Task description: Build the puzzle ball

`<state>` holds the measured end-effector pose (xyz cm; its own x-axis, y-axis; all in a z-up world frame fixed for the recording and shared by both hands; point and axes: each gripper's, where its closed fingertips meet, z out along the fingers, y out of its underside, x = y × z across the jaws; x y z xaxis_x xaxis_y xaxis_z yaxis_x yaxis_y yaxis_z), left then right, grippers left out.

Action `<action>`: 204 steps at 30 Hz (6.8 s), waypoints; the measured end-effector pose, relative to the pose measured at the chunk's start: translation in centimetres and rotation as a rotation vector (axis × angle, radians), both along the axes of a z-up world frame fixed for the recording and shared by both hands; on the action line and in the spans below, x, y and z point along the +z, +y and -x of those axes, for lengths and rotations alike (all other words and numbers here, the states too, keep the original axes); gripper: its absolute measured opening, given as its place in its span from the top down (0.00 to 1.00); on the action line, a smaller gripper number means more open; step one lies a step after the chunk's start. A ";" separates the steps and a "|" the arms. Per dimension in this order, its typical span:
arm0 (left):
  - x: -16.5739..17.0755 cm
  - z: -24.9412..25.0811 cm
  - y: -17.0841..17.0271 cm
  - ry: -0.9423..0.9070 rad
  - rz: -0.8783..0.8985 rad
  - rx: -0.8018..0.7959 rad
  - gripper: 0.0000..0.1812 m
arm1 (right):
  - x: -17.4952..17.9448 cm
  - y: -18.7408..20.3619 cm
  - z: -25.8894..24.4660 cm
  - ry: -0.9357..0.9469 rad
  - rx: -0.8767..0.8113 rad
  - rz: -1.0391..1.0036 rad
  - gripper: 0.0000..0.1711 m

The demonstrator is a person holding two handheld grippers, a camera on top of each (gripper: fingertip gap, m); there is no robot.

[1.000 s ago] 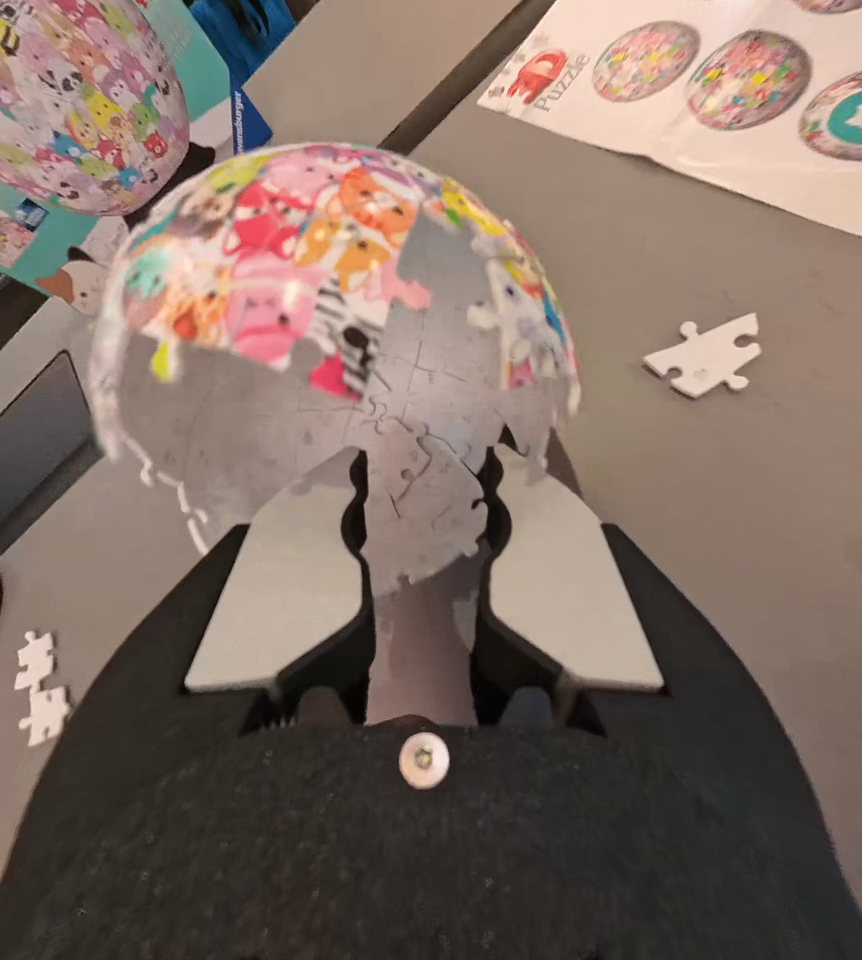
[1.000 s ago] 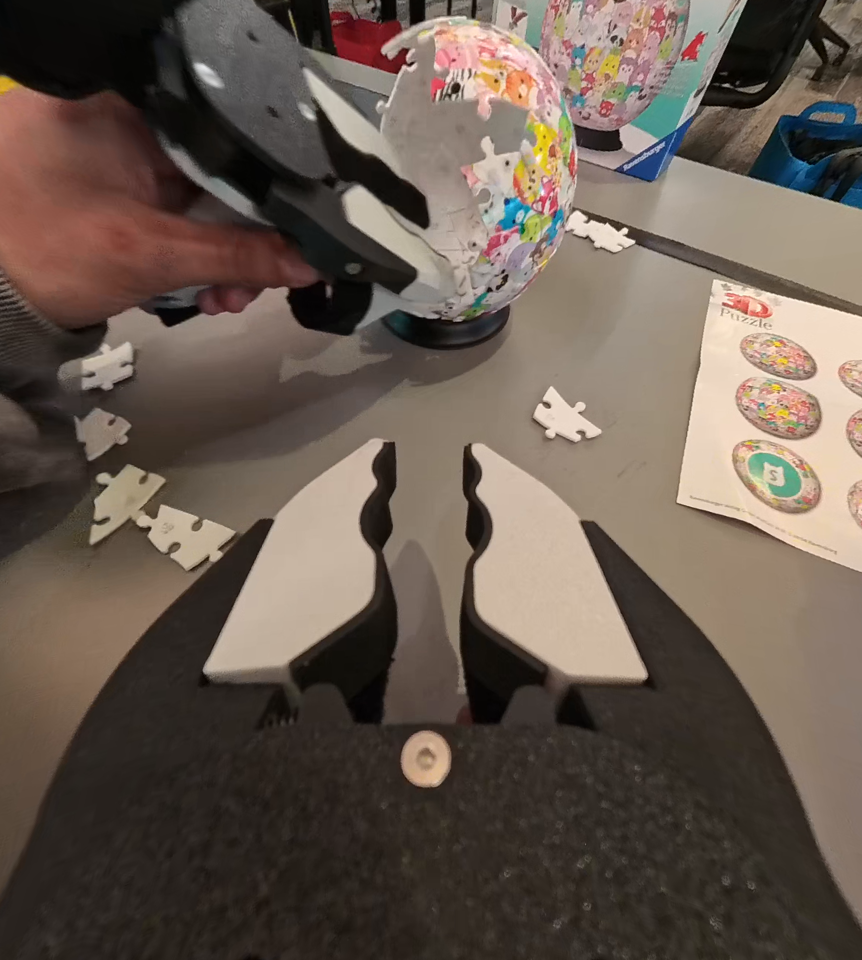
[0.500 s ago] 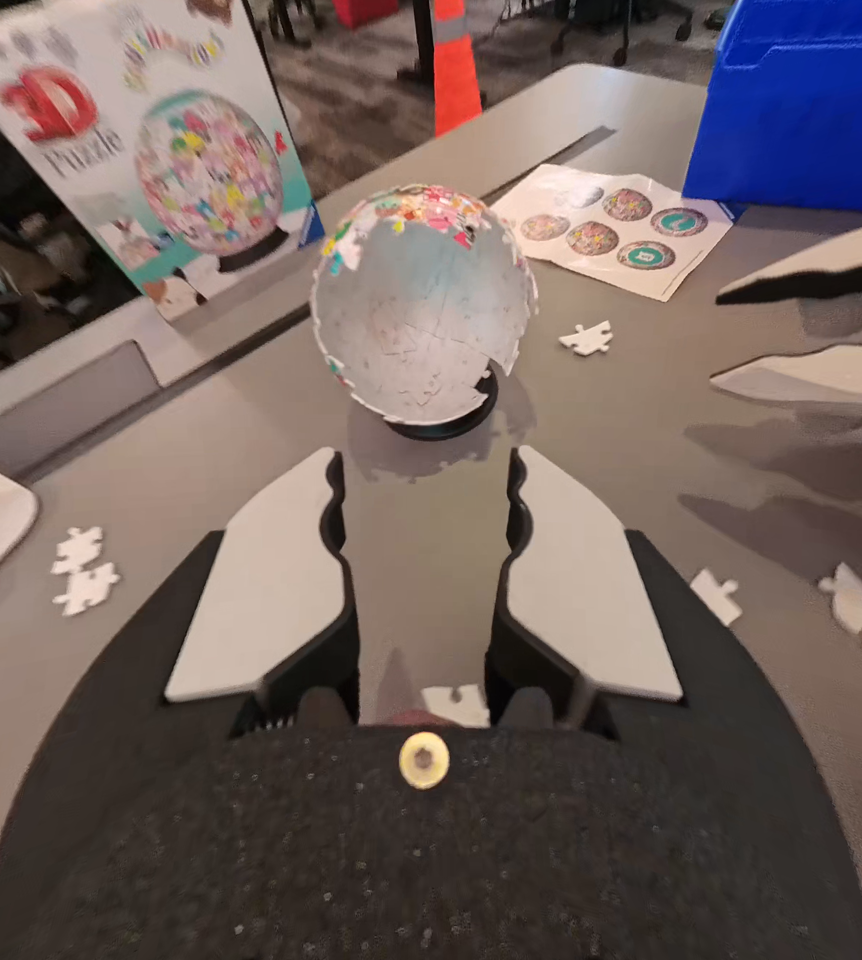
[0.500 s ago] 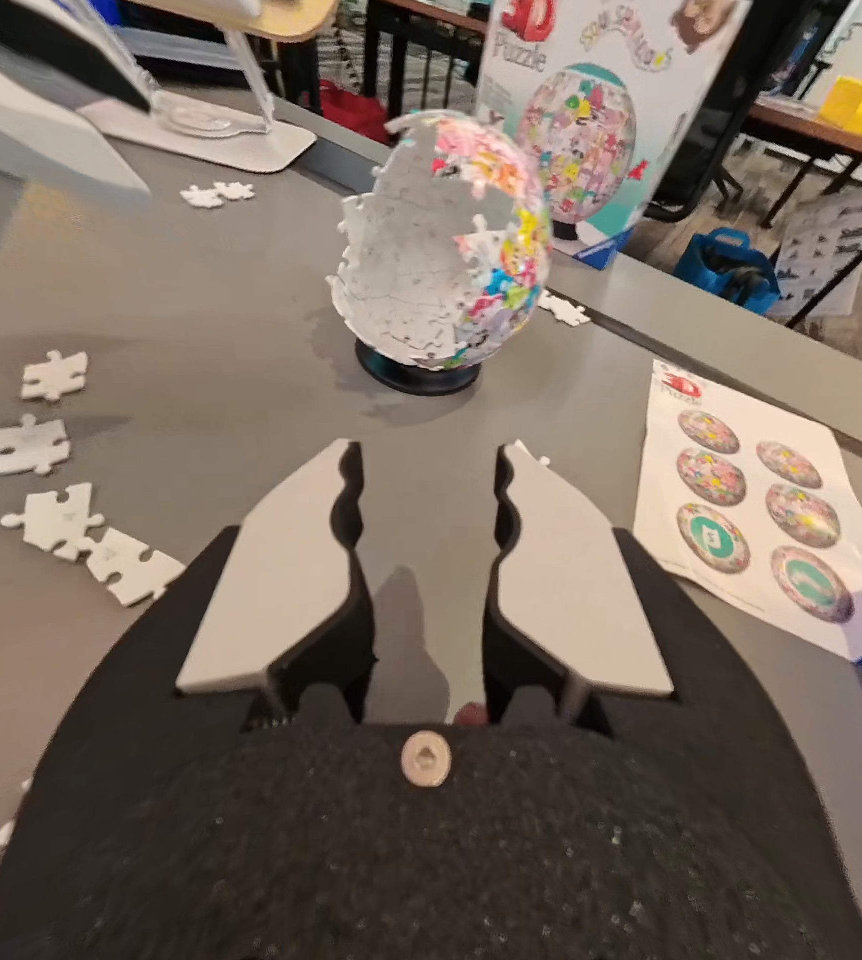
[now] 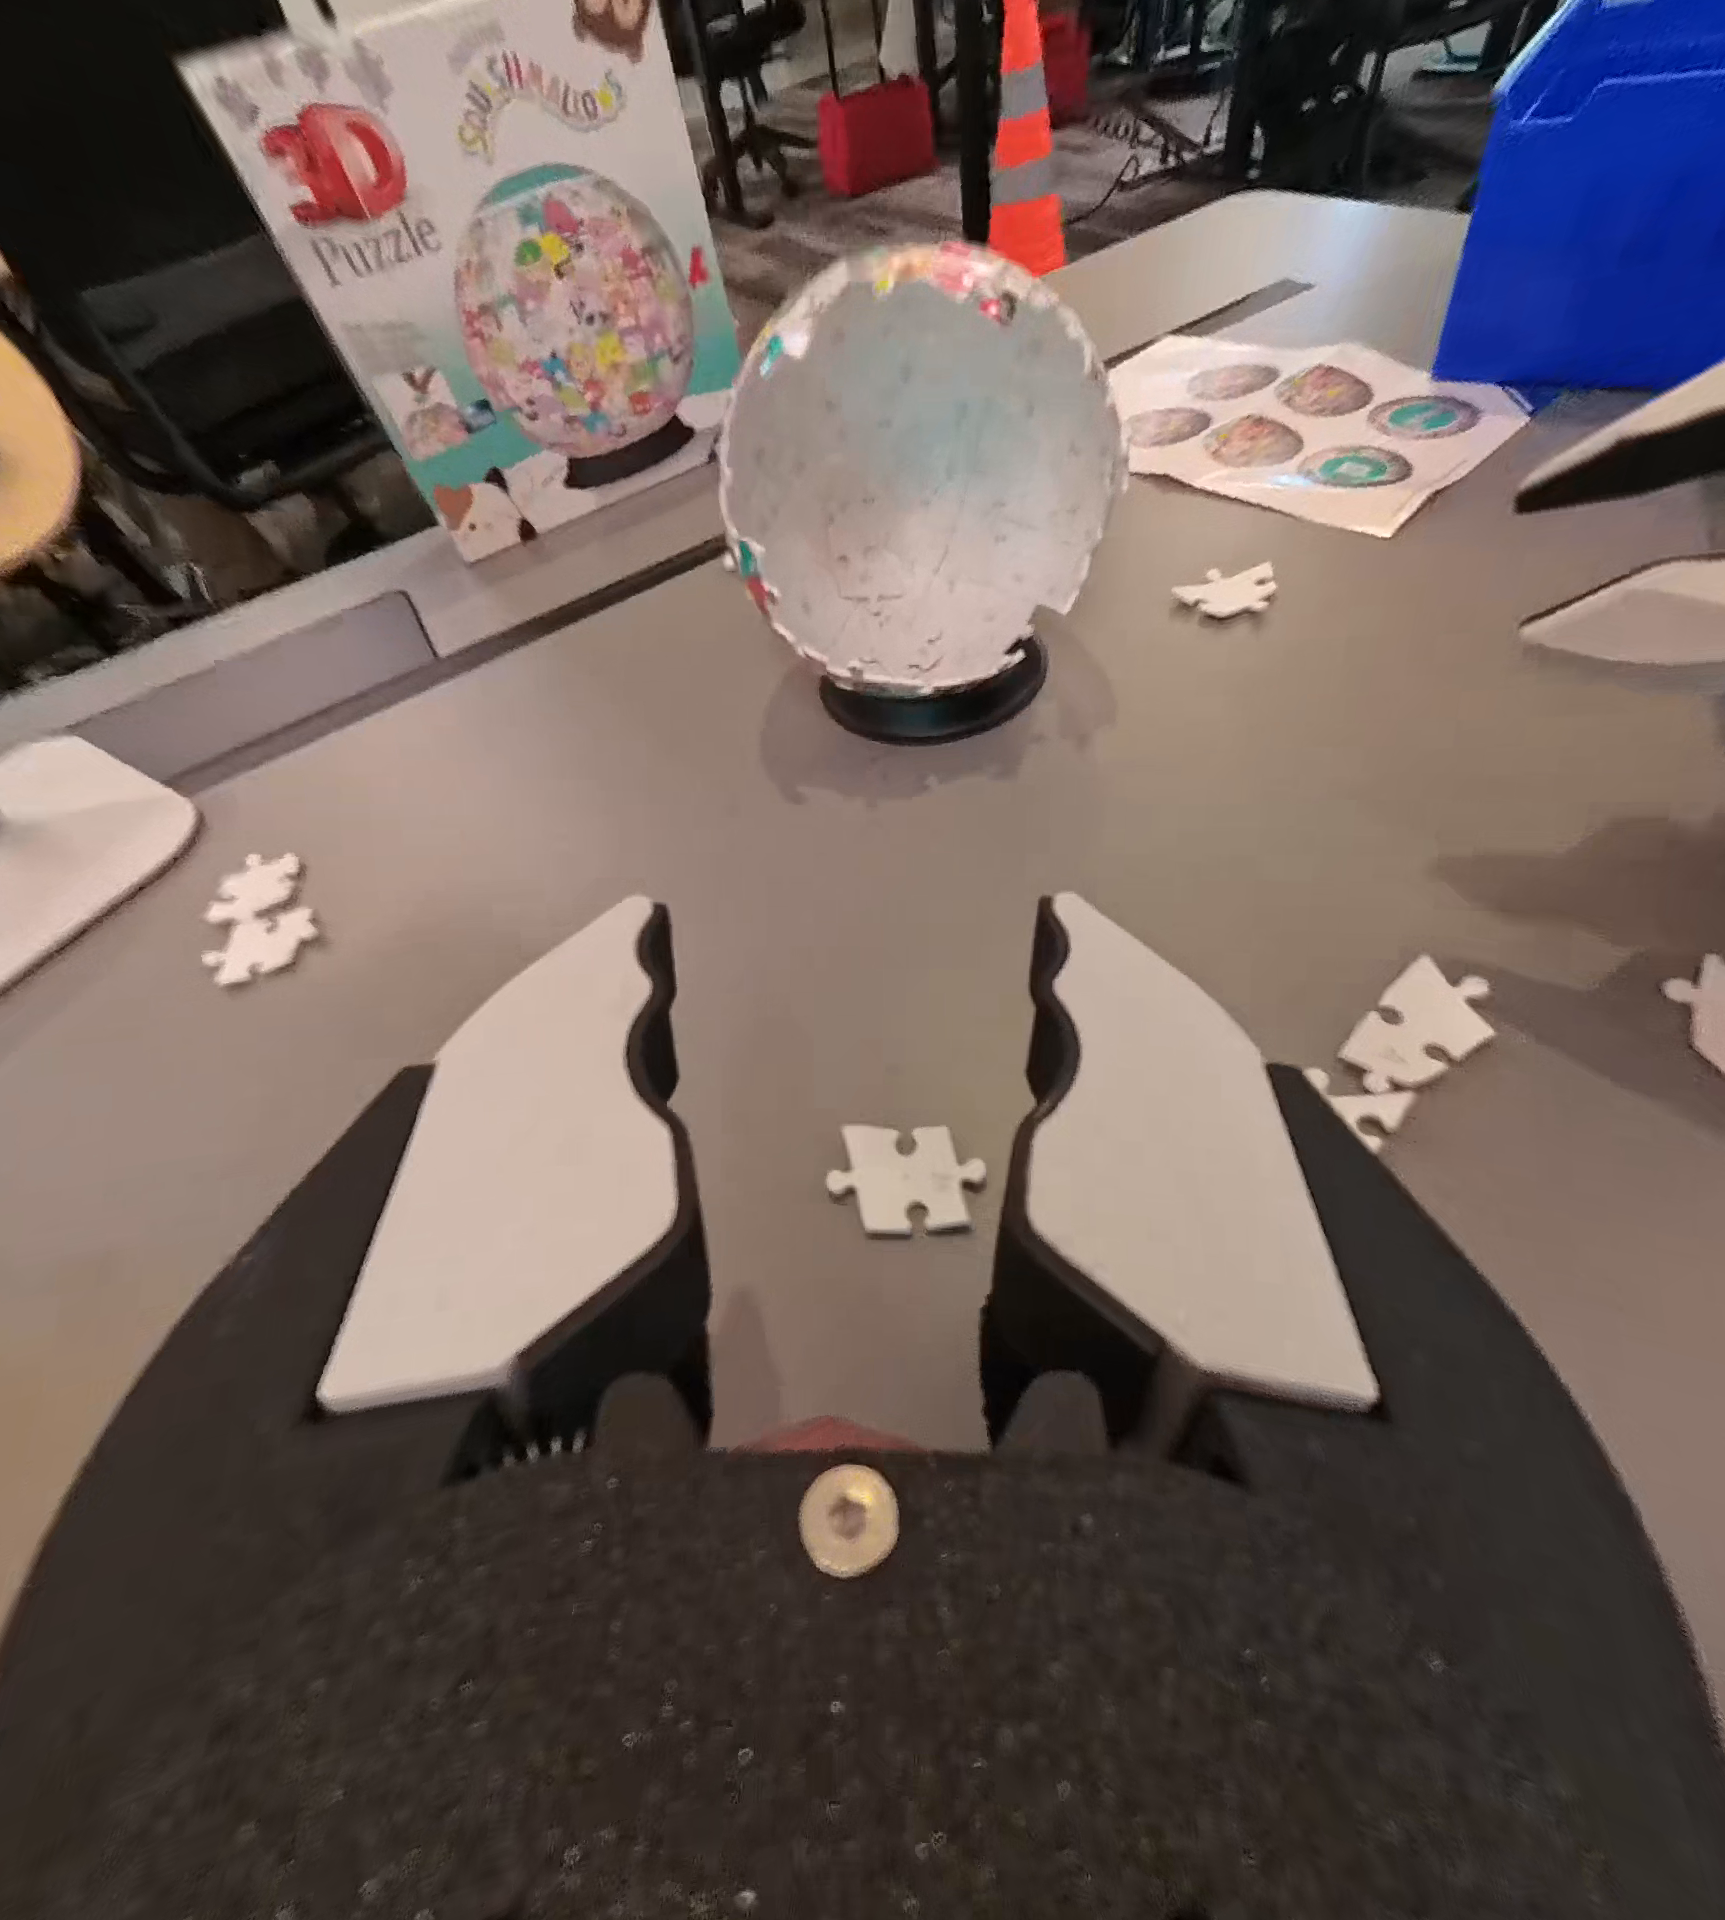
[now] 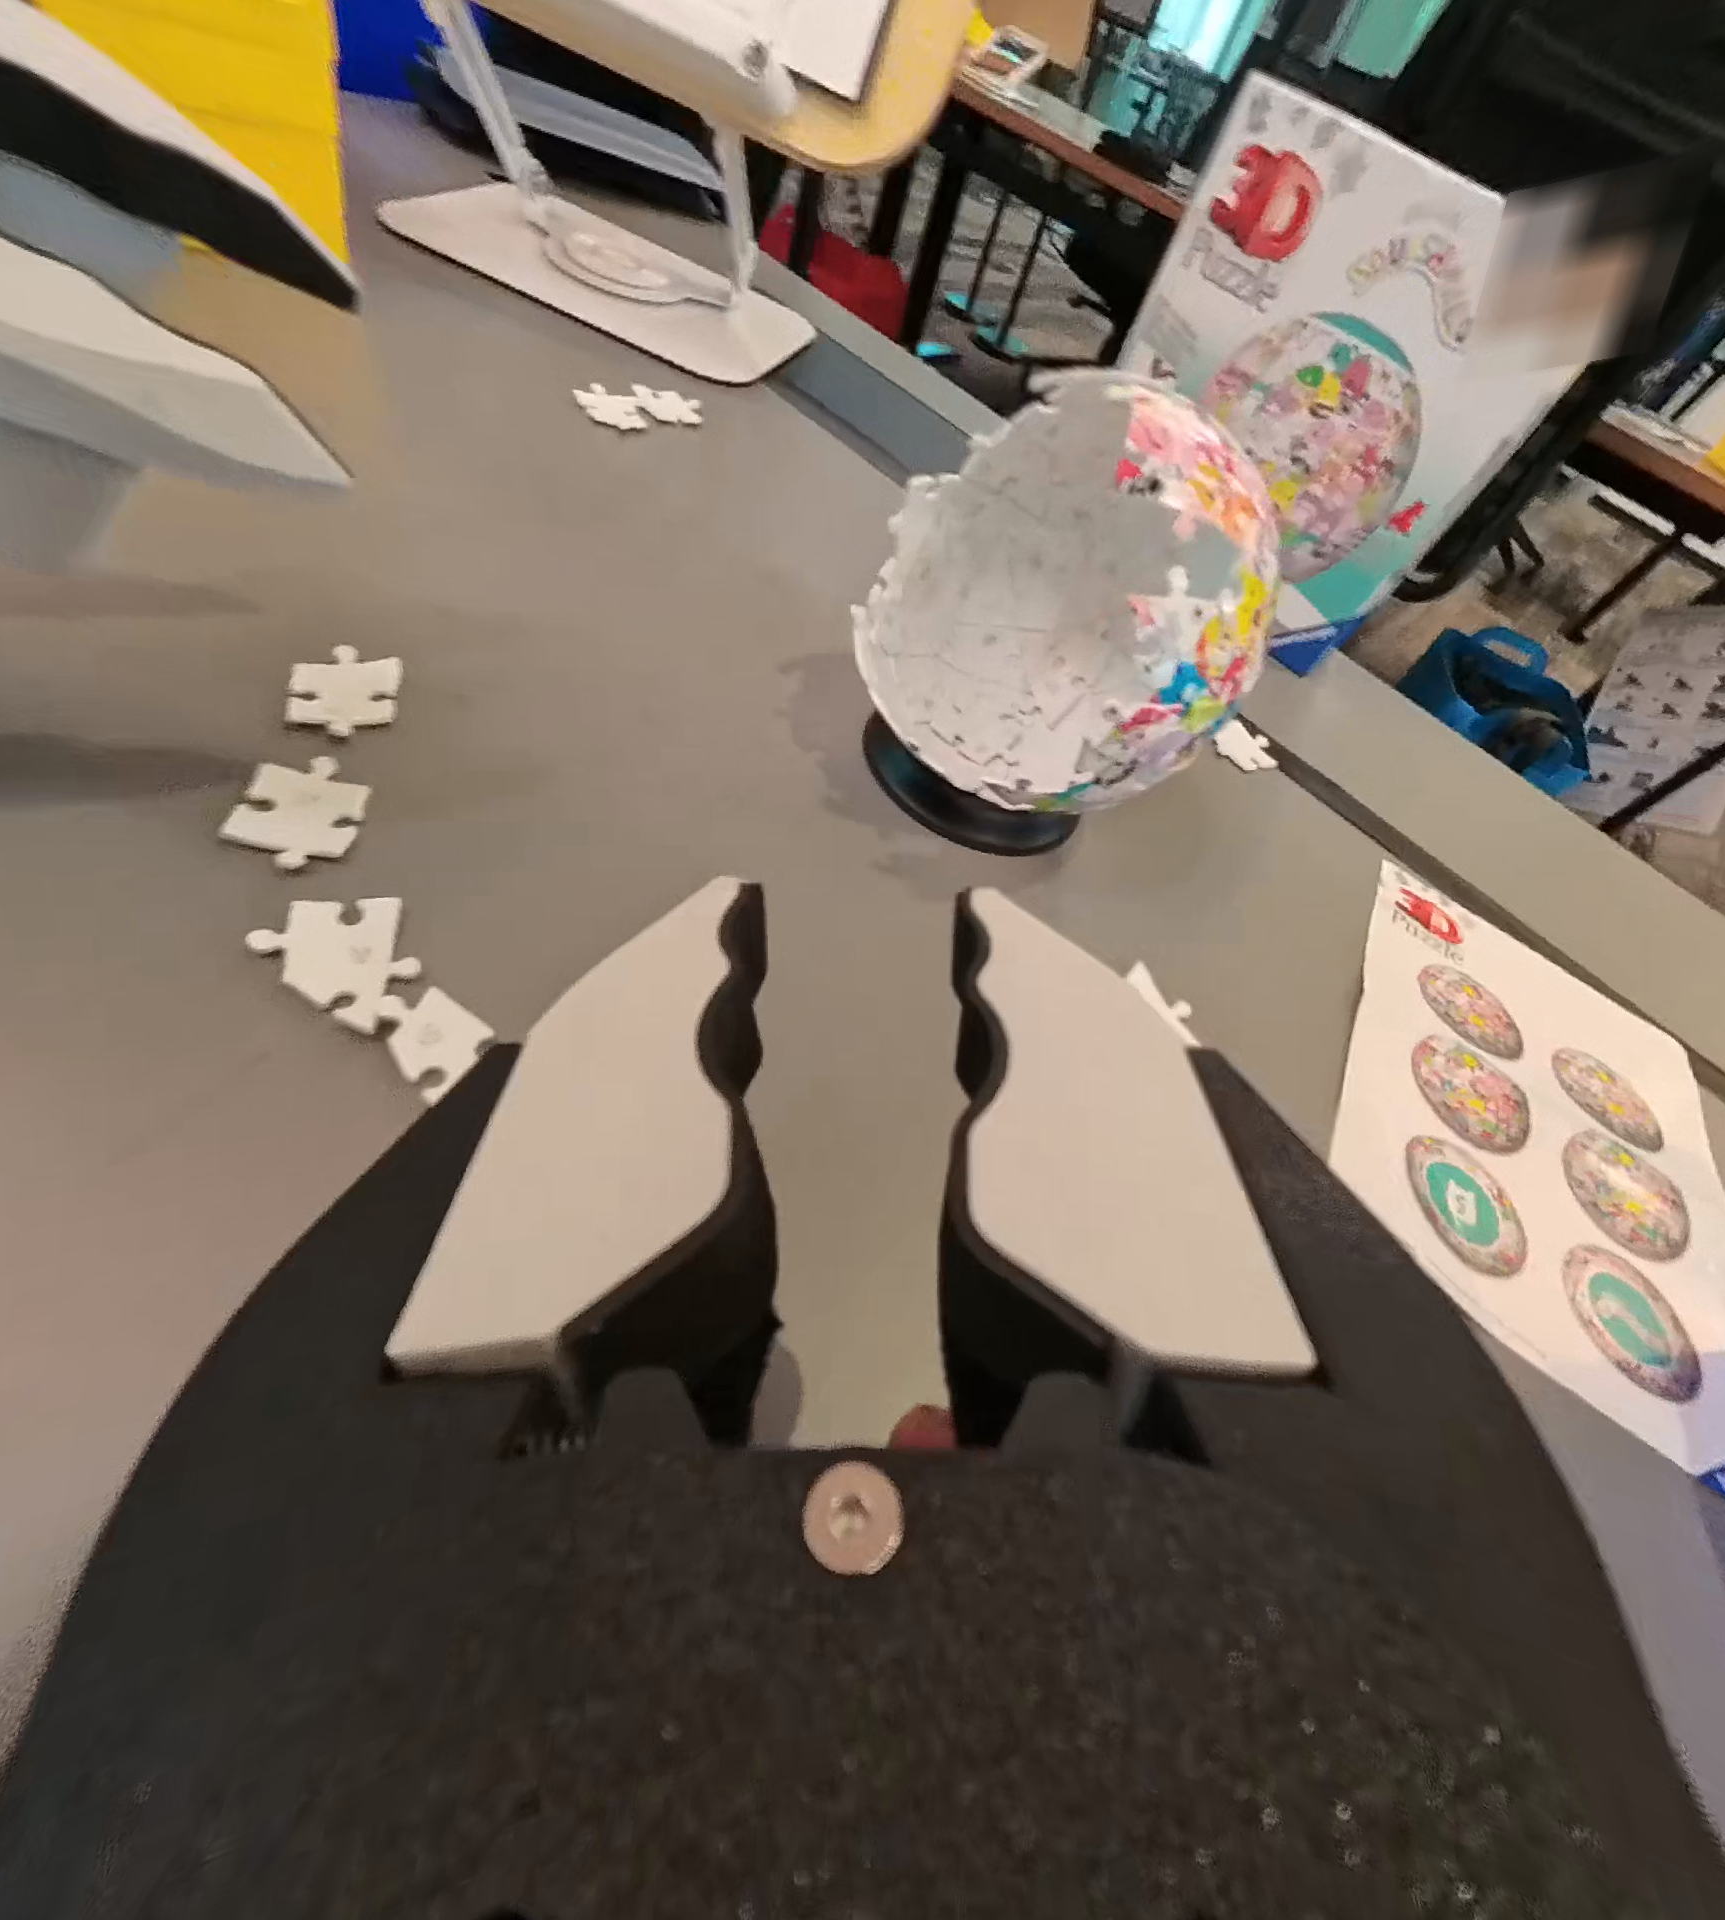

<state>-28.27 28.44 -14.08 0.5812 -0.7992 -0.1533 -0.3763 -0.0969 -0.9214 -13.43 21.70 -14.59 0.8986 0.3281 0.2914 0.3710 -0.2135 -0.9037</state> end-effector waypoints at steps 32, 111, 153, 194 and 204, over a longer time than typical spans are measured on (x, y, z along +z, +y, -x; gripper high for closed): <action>-1.8 -3.0 -1.6 -0.022 0.186 -0.057 0.63 | 0.6 -1.5 0.2 0.034 0.015 -0.024 1.00; -1.3 -6.5 18.1 0.092 -0.073 -0.133 0.90 | -1.5 6.8 1.6 -0.471 0.092 0.138 0.76; -3.2 -8.1 17.5 0.112 -0.114 -0.306 0.92 | -5.4 14.5 1.0 -0.860 0.044 0.450 0.88; 0.9 -10.3 8.6 0.267 0.071 -0.172 1.00 | -2.6 4.2 -7.1 -0.157 -0.190 0.110 0.74; -3.1 -14.9 9.0 0.345 0.322 0.085 0.85 | 1.3 0.3 -6.8 -0.075 -0.144 -0.027 0.77</action>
